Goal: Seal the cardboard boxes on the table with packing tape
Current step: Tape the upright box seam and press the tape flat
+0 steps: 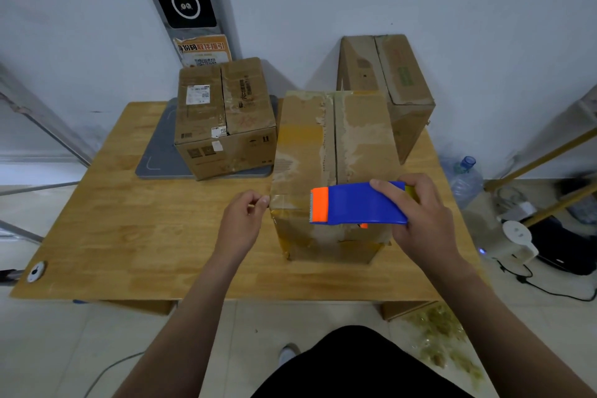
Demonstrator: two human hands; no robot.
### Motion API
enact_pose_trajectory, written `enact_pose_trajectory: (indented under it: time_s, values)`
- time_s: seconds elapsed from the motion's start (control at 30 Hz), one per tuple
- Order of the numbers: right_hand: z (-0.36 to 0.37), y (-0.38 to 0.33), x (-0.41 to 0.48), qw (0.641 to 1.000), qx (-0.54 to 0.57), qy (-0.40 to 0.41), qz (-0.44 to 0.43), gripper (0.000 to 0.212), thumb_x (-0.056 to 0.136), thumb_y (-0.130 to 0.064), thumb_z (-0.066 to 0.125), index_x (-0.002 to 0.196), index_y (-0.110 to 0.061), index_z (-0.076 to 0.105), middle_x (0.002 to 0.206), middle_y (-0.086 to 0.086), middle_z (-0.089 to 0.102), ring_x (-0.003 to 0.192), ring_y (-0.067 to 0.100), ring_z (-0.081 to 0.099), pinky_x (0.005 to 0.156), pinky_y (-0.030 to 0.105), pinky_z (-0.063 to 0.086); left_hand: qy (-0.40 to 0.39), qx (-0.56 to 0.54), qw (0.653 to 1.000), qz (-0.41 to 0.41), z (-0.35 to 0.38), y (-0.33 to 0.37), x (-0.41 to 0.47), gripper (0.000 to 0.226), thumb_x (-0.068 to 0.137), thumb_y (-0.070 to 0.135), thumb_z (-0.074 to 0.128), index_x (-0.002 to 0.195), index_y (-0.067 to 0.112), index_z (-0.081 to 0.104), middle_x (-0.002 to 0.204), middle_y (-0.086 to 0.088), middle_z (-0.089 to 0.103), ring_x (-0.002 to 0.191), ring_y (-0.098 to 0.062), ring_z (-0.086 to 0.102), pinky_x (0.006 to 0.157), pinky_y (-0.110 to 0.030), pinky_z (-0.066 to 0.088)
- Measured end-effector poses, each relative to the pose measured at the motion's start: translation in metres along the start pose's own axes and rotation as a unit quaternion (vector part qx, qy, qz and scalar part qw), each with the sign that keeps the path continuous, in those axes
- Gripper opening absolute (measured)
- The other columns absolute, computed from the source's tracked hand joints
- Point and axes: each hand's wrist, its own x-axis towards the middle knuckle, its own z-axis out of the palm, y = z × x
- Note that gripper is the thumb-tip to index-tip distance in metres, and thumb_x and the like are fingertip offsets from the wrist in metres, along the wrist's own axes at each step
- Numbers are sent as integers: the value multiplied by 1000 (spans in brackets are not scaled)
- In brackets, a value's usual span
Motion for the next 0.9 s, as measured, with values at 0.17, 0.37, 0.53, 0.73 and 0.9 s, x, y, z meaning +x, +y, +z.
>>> enact_pose_trajectory:
  time_s: [0.17,0.37,0.53,0.73,0.9]
  values:
    - [0,0,0,1000,2,2,2,46,92,-40,50,137,-37,49,117,11,52,101,25,57,52,27,45,-93,-13,994,-61,-21,8,13,28,100,45,59,83,30,75,90,17,71,91,-4,64,72,-31,46]
    - [1,-1,1,1000,7,20,8,45,91,-33,48,136,-36,51,116,10,53,99,26,58,52,25,41,-160,155,973,-65,-11,-2,12,54,105,63,21,148,37,42,149,-3,37,130,-39,46,107,-54,40]
    - [3,0,0,1000,4,22,-1,45,92,-31,49,136,-36,51,116,11,53,99,27,58,47,29,44,-4,14,998,-67,9,17,-1,60,107,50,35,160,23,23,162,-6,21,143,-31,39,112,-46,38]
    - [3,-1,0,999,-5,25,-20,43,93,-34,50,137,-34,50,114,13,52,98,29,58,50,27,43,-9,-37,999,31,42,34,-1,71,95,56,61,156,31,33,156,2,37,141,-14,40,108,-35,43]
    - [5,-3,-2,999,-13,27,-34,43,93,-36,52,136,-32,50,112,14,51,96,32,59,48,29,46,6,-161,987,-7,42,19,1,69,94,37,72,154,29,39,151,10,48,135,-4,45,102,-24,47]
